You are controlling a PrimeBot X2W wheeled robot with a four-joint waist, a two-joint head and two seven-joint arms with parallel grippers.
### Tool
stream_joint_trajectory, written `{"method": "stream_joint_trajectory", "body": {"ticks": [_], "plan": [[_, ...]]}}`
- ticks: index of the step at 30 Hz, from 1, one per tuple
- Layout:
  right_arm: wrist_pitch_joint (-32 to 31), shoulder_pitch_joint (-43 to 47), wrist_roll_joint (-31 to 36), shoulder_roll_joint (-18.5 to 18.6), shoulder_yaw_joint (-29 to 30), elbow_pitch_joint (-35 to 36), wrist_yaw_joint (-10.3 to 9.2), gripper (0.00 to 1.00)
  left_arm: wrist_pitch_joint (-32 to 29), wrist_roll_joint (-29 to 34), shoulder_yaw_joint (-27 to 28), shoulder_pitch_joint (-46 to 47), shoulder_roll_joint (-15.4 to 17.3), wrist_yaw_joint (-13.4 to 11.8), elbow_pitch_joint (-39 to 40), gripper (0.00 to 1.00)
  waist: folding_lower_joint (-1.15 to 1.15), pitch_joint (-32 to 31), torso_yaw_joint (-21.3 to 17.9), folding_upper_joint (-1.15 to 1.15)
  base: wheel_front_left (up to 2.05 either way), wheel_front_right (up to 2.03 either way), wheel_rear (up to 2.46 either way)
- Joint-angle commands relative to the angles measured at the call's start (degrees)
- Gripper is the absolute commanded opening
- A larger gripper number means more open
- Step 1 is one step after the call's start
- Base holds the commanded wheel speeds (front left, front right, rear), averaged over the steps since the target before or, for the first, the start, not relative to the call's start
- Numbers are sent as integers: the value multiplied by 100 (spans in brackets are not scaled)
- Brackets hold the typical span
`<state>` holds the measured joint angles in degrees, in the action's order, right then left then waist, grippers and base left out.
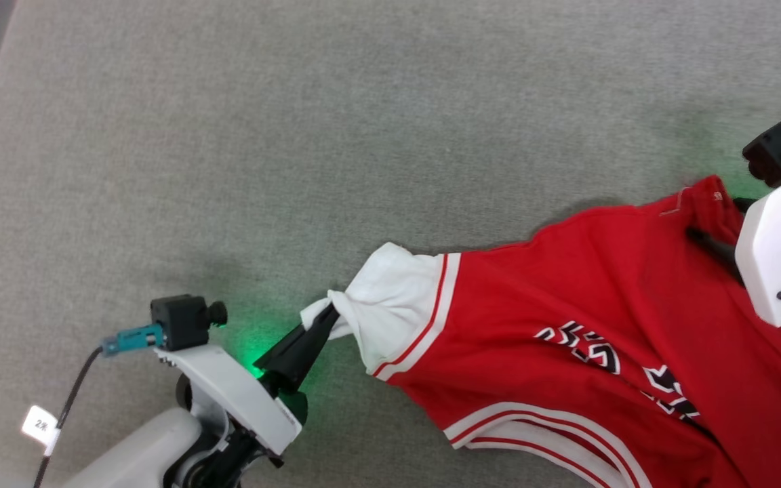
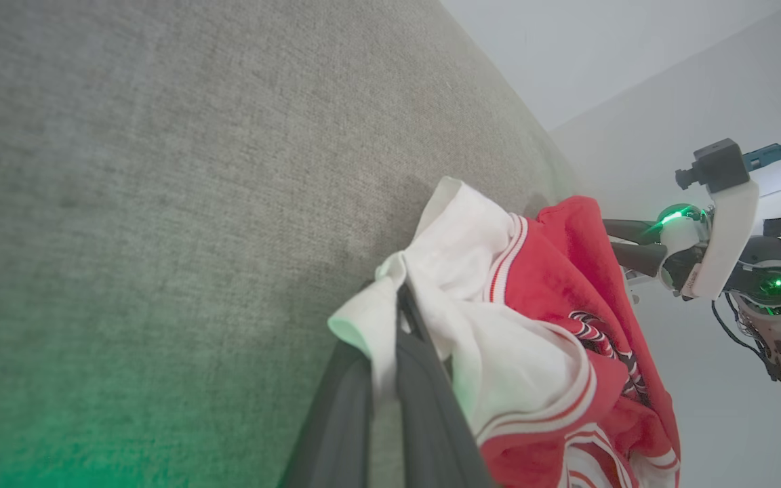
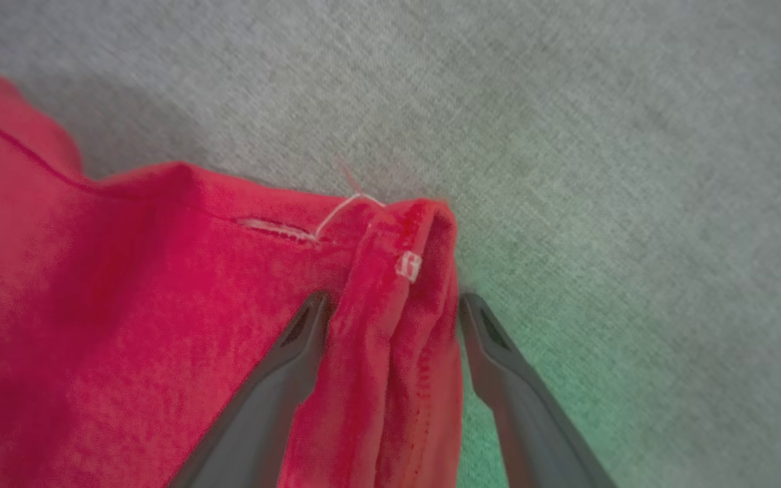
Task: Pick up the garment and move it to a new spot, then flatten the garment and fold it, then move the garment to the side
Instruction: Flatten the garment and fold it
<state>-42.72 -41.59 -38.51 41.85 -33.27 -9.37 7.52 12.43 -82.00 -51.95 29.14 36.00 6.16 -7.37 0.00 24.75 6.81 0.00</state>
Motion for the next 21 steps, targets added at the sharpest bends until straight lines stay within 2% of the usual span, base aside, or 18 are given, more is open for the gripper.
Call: {"method": "stream_joint_trajectory", "body": {"ticks": [1,2,7,11,18,21], "plan": [[-34,73,-91,-24,-227,-186,-6,24,-18,31,-36,36,-56,36,-76,0,0,75,86,0,0,0,0],[1,35,-167,-11,-300,-240,-6,0,-34,32,-40,71,-73,45,-111,0,0,72,86,0,0,0,0],[622,-415,-277,-123,195,-621,-7,0,-102,-195,177,418,-143,99,-202,0,0,9,36,0,0,0,0],[1071,-932,-33,-496,922,-1216,-6,0,-309,-475,556,1124,-179,88,-517,0,0,-47,-45,0,0,0,0],[1893,-2477,663,-1265,2346,-2224,-7,0,-830,-880,1401,3456,-443,-250,-1675,0,0,77,-287,0,0,0,0],[2142,-2964,960,-1435,2626,-2448,-8,0,-786,-723,1586,4279,-492,-375,-2100,0,0,171,-369,0,0,0,0]]}}
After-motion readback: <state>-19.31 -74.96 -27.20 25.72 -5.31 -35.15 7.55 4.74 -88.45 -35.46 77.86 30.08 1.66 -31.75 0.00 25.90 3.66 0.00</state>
